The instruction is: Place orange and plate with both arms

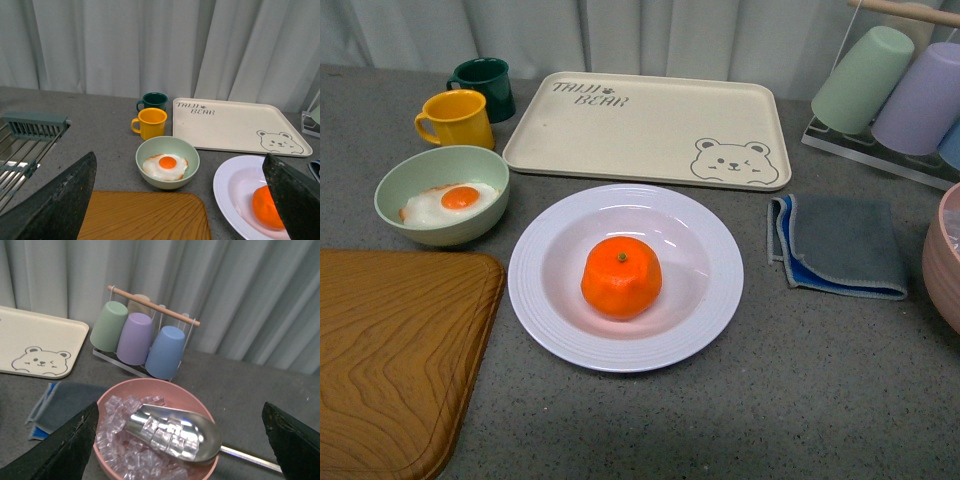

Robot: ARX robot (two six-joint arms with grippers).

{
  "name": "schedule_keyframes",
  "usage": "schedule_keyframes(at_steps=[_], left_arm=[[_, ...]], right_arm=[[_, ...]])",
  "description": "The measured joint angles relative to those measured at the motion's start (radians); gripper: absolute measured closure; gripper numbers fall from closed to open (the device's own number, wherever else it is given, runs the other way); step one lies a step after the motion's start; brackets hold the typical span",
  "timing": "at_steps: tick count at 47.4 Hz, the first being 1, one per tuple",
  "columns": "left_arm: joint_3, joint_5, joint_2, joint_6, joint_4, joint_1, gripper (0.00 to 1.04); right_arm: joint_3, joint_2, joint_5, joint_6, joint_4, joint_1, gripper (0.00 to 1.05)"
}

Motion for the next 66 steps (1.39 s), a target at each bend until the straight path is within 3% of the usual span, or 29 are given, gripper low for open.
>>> schedule_keyframes(at_steps=[9,15,24,33,41,51,66], left_arm=[[0.000,0.000,0.000,0.000,0.000,0.000,0.07],[0.000,0.000,0.000,0.000,0.000,0.000,0.07],[0.000,0.000,0.000,0.000,0.000,0.000,0.07],[0.000,0.000,0.000,0.000,0.000,0.000,0.07],[0.000,0.000,0.000,0.000,0.000,0.000,0.07],[0.000,0.000,0.000,0.000,0.000,0.000,0.07],[0.000,0.000,0.000,0.000,-0.001,0.000,0.07]], right_arm=[[0.121,0.612,-0.077,0.047,0.388,0.050,0.09],[0.230,0.946,-0.074,0.158,0.517,0.119,0.09],[0.412,1.264,-0.148,0.394,0.460,0.198,0.09],[0.580,1.437,-0.296,0.666,0.347,0.250,0.09],[0.670,1.574,-0.476,0.872,0.291,0.244,0.09],[0.705,1.650,-0.557,0.996,0.264,0.216,0.09],[0.740,1.725,-0.615,1.041,0.258,0.202,0.09]])
